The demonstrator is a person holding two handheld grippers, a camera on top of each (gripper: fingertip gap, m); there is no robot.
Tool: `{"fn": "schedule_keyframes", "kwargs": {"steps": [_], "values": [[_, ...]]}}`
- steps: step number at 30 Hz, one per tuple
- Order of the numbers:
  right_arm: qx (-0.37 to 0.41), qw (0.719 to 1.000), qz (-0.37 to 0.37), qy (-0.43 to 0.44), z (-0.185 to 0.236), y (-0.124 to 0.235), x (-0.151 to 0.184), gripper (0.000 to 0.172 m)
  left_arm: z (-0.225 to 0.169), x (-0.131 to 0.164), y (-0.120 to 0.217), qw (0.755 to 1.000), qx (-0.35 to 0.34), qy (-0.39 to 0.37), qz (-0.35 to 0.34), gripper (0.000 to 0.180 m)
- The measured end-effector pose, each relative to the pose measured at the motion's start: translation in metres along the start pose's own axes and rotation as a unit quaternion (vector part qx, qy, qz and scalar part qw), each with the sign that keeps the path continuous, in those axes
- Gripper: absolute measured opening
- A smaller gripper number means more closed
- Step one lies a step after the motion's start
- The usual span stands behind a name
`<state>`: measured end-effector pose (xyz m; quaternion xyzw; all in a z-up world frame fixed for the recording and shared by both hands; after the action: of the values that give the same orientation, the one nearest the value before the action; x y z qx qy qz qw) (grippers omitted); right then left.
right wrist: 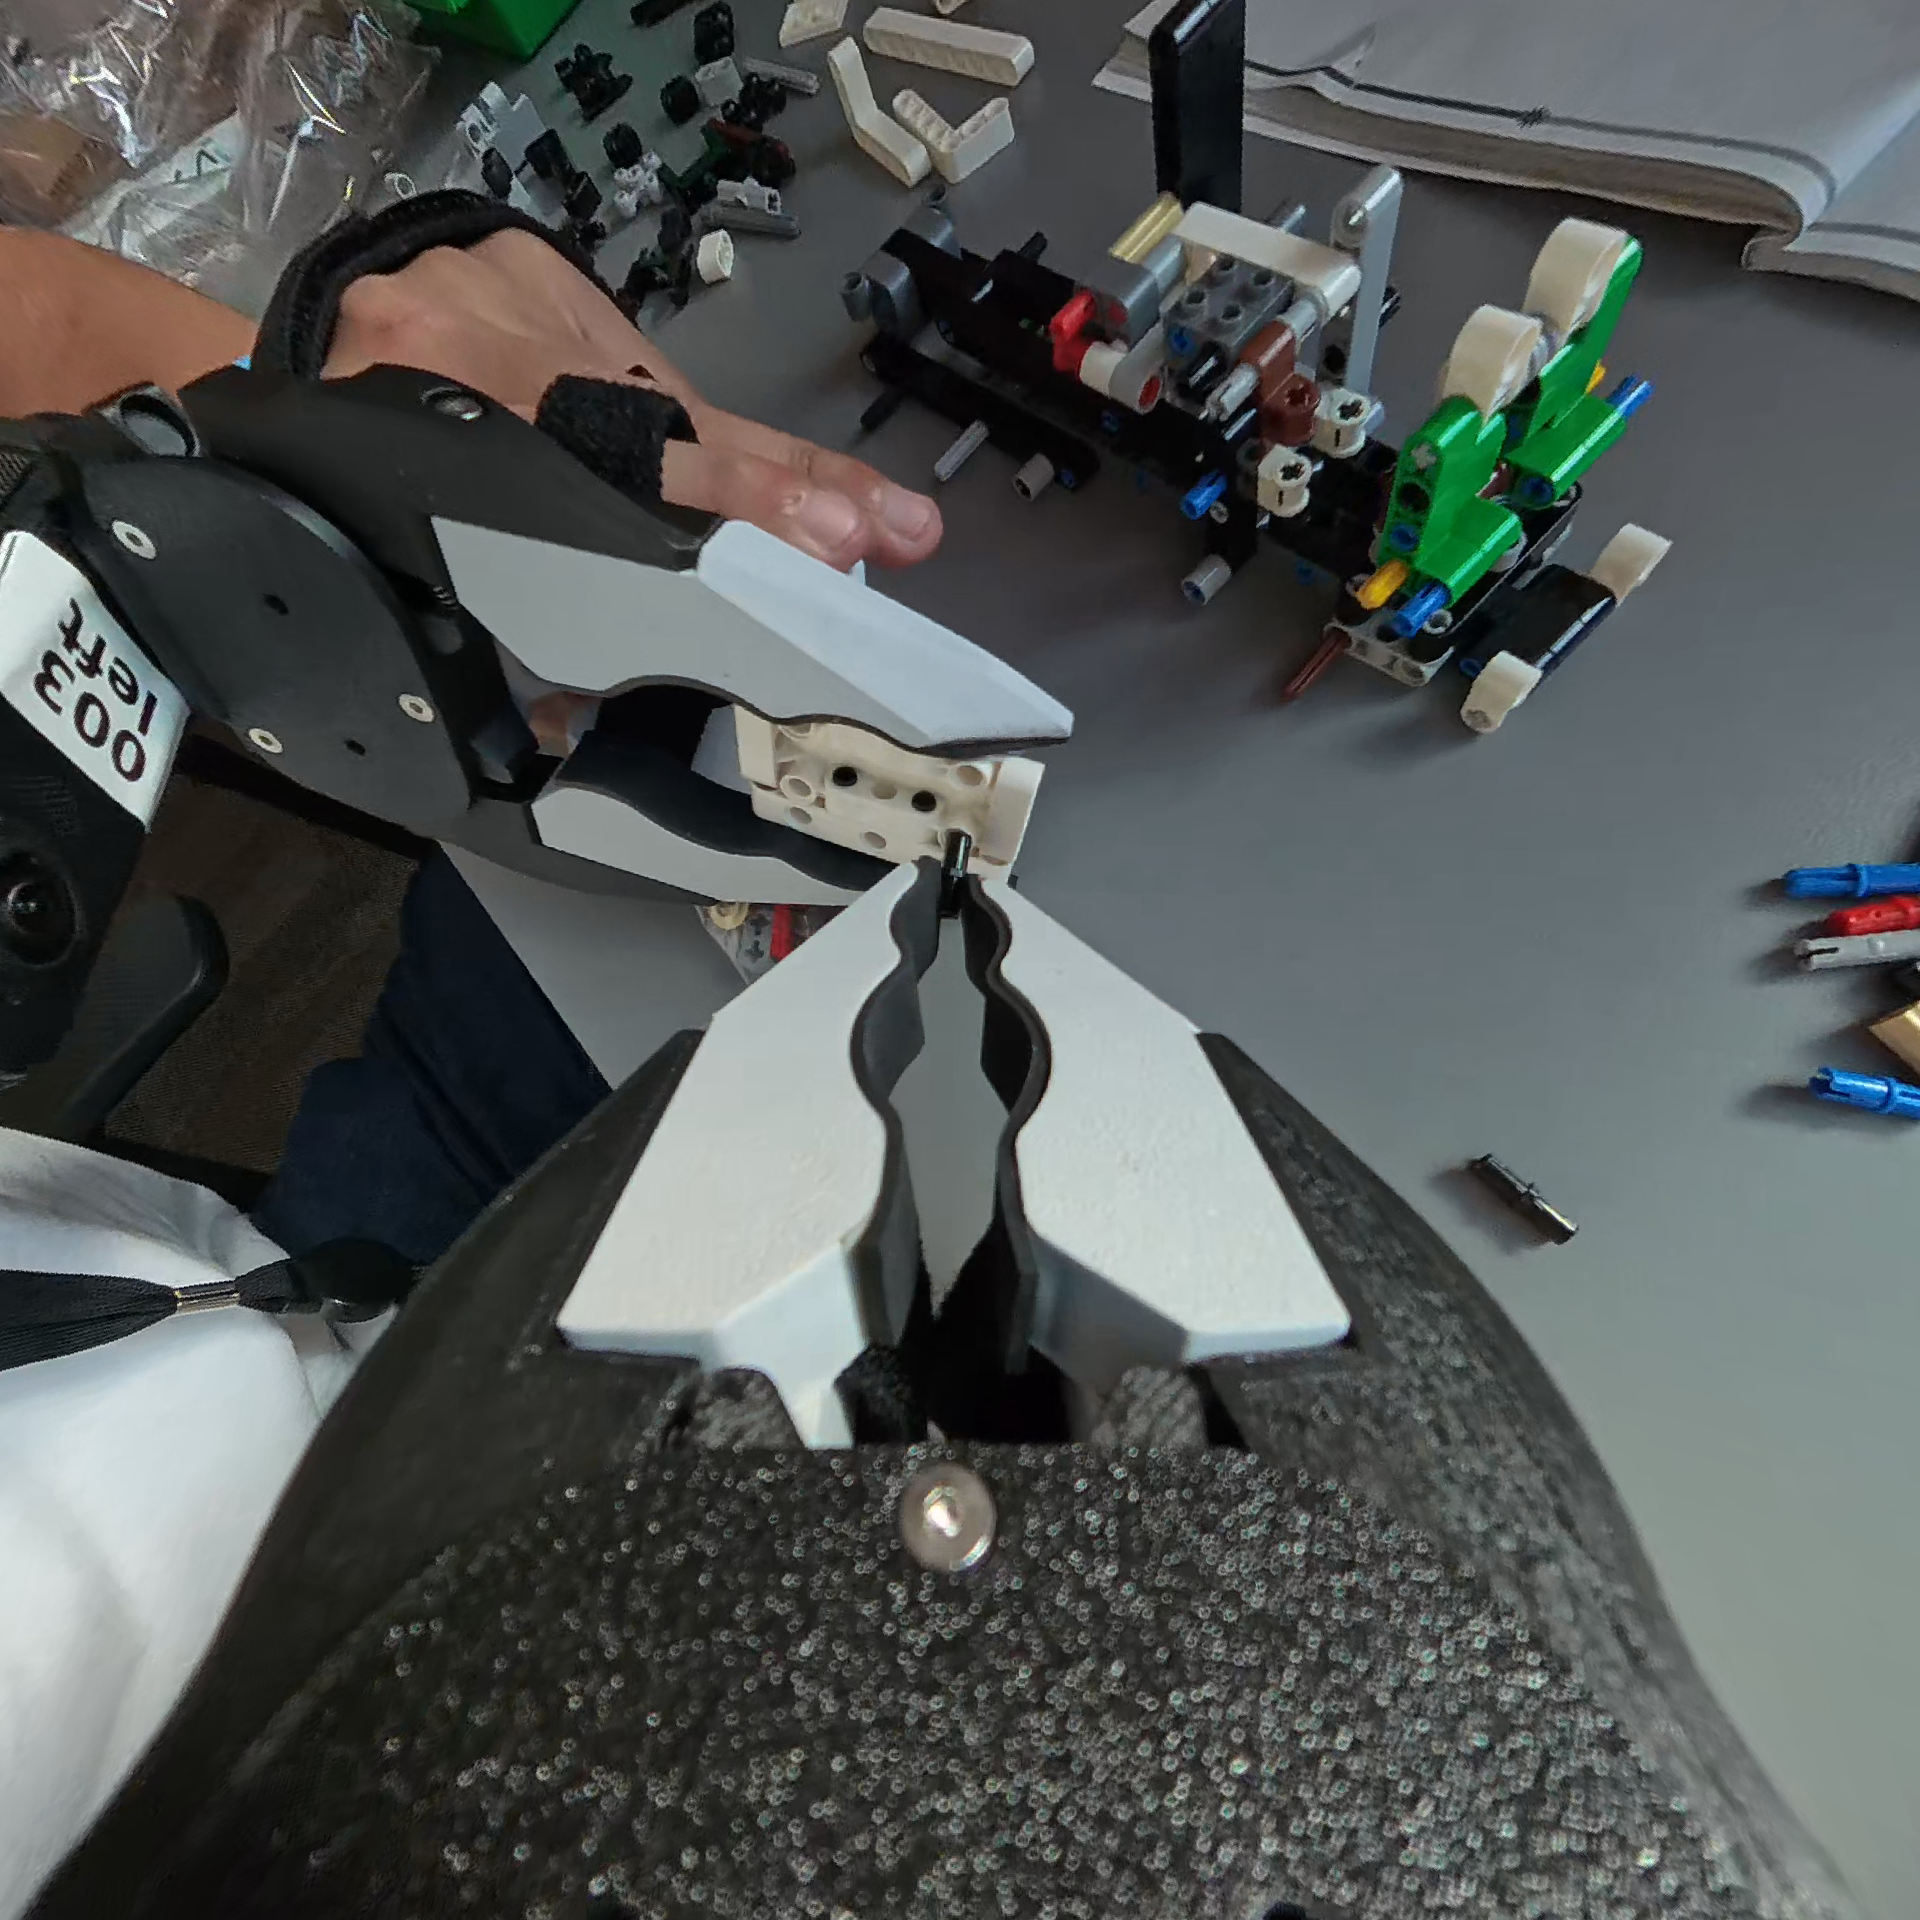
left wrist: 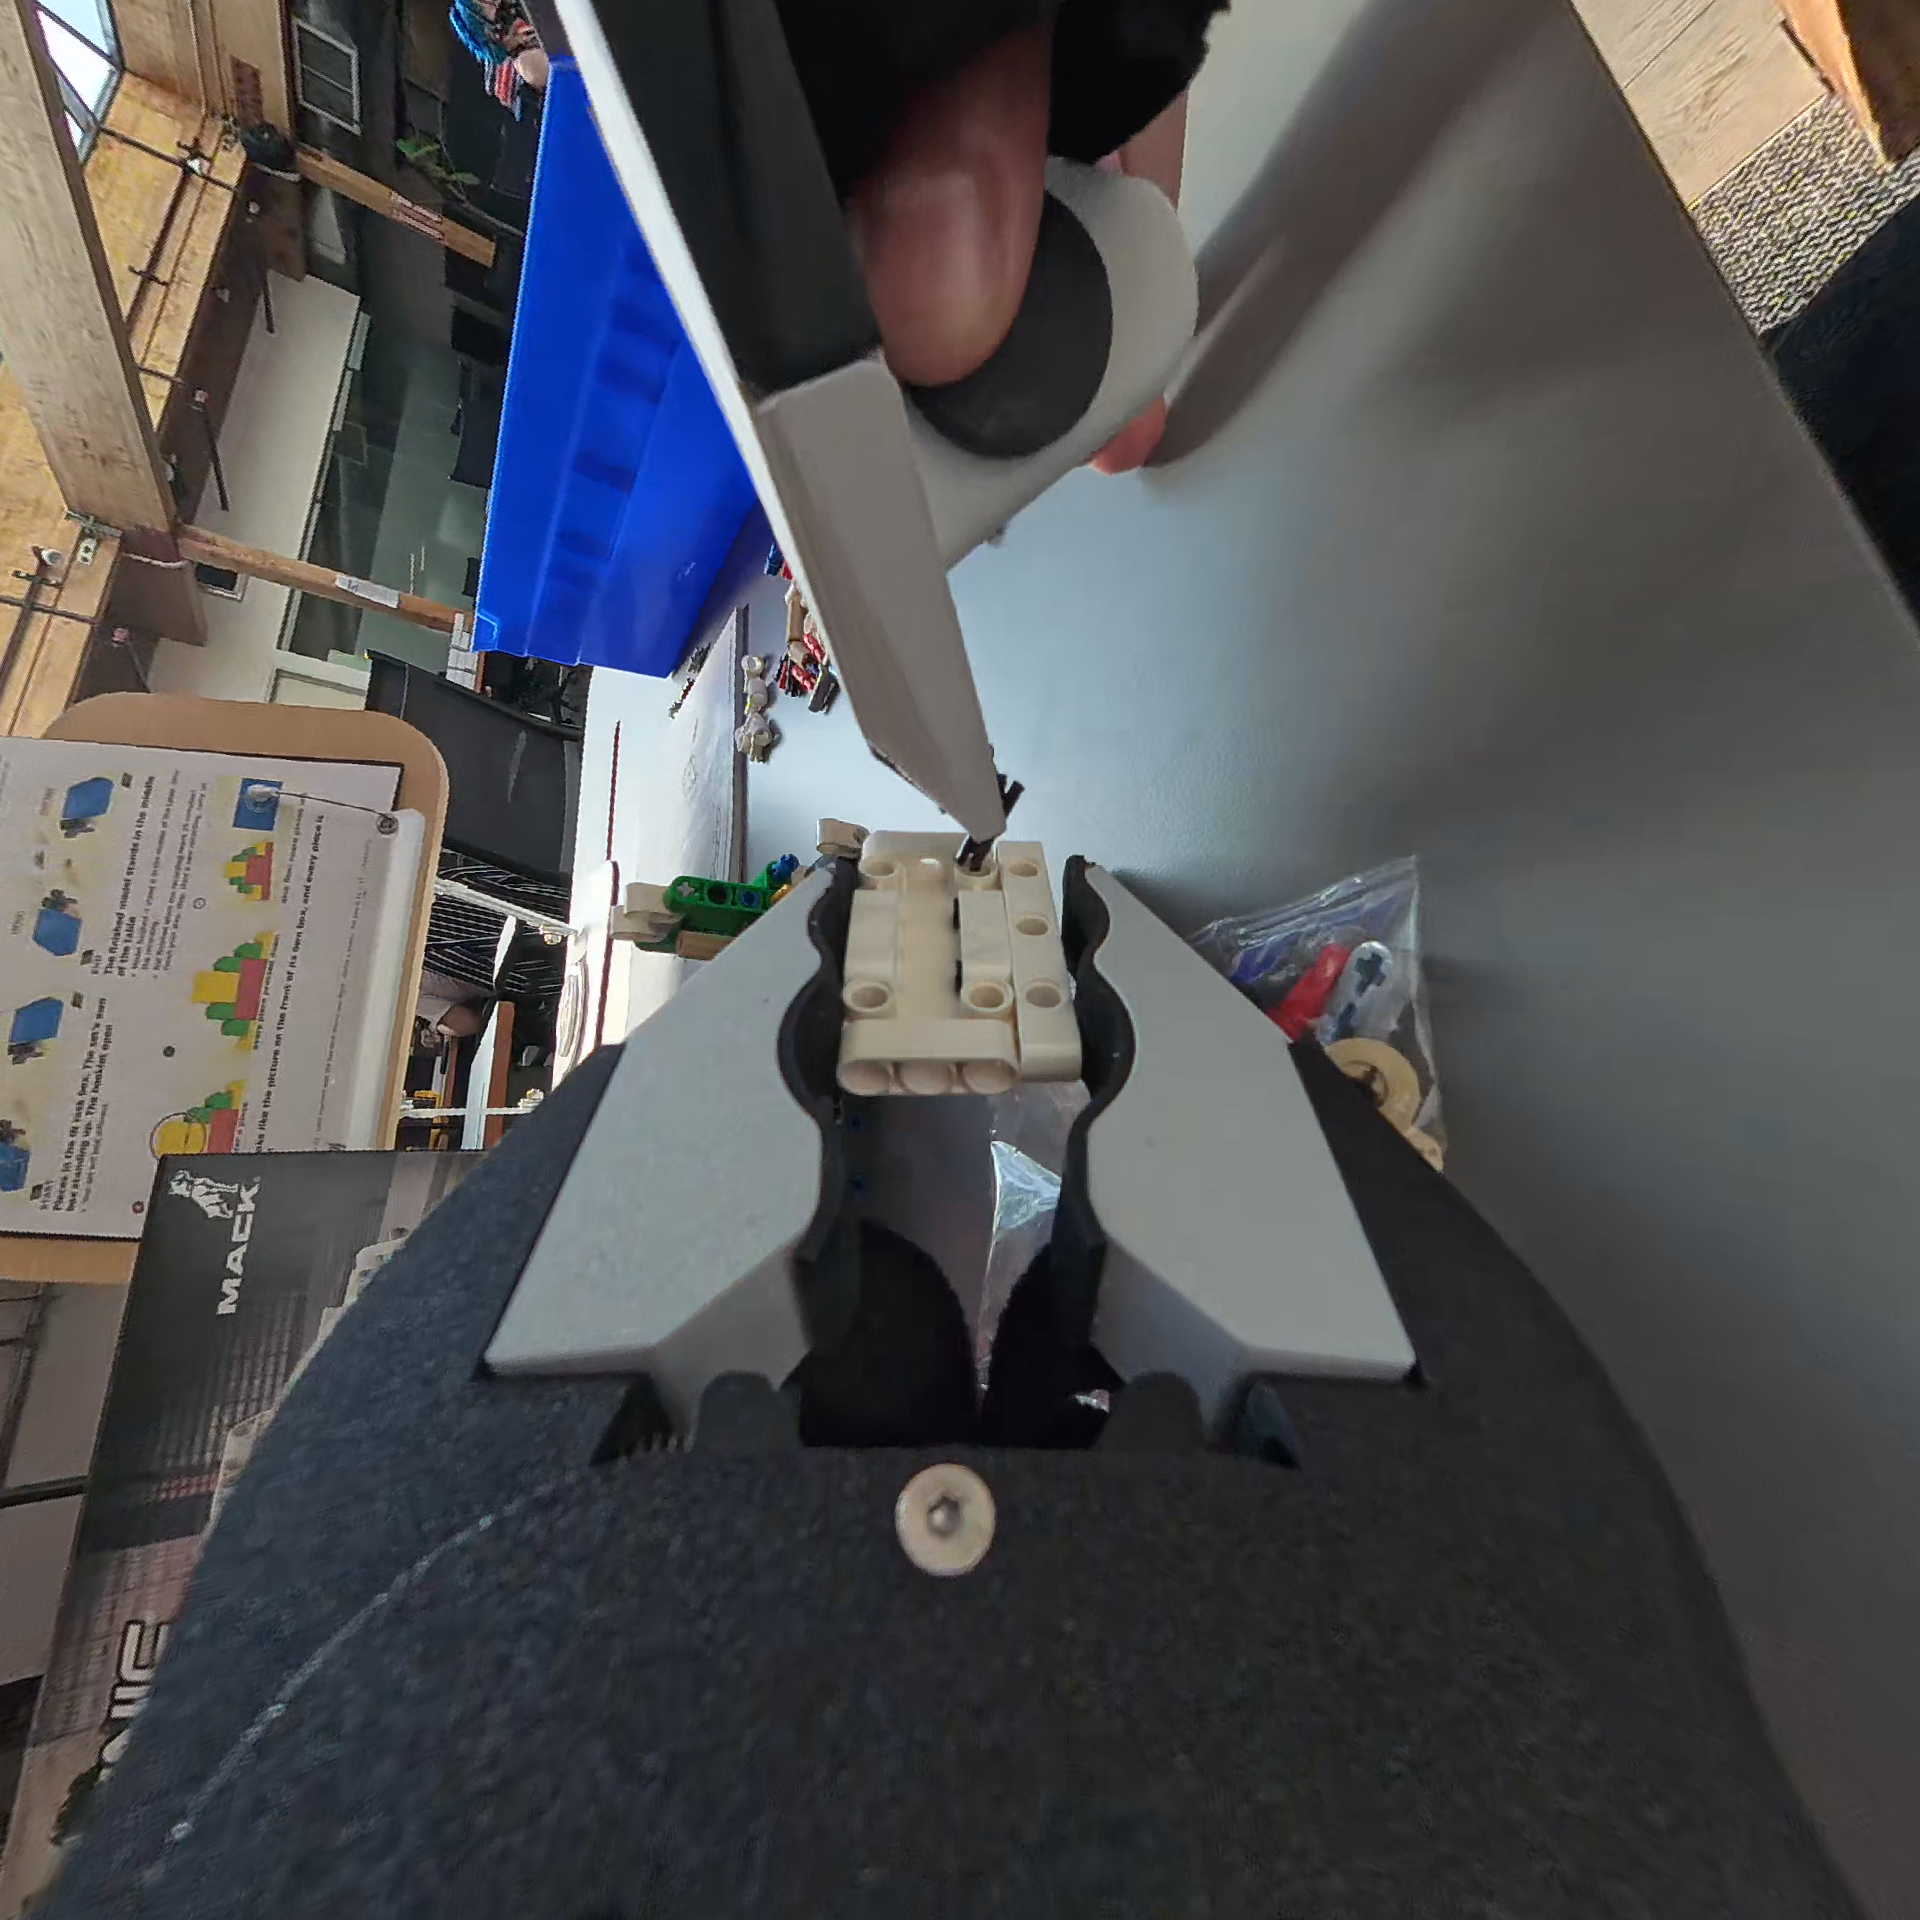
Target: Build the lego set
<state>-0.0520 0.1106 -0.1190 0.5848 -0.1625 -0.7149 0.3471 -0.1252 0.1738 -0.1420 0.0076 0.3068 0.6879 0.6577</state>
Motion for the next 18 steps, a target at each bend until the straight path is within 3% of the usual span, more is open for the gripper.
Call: {"fn": "schedule_keyframes", "kwargs": {"steps": [10,18], "values": [[-0.007,0.999,0.022,-0.024,-0.0015,-0.0014,-0.0035,0.002,-0.0013,-0.0032,-0.0011,0.998,-0.028,-0.051,0.014,0.038],[-0.046,0.996,0.039,-0.068,-0.0080,-0.0005,-0.0063,0.001,-0.0012,-0.0035,-0.0028,0.998,-0.004,-0.057,0.002,0.037]]}}
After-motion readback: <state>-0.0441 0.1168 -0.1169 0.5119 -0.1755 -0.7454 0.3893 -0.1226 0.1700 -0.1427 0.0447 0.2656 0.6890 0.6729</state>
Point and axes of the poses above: each gripper's, where its closed fingertips meet, y back along the fingers, x out of its underside, z = x × y across the jaws, the point moved 7 cm from there along y, back along the fingers, and after that the axes turned 3 degrees about x, right-handed, at the moved point
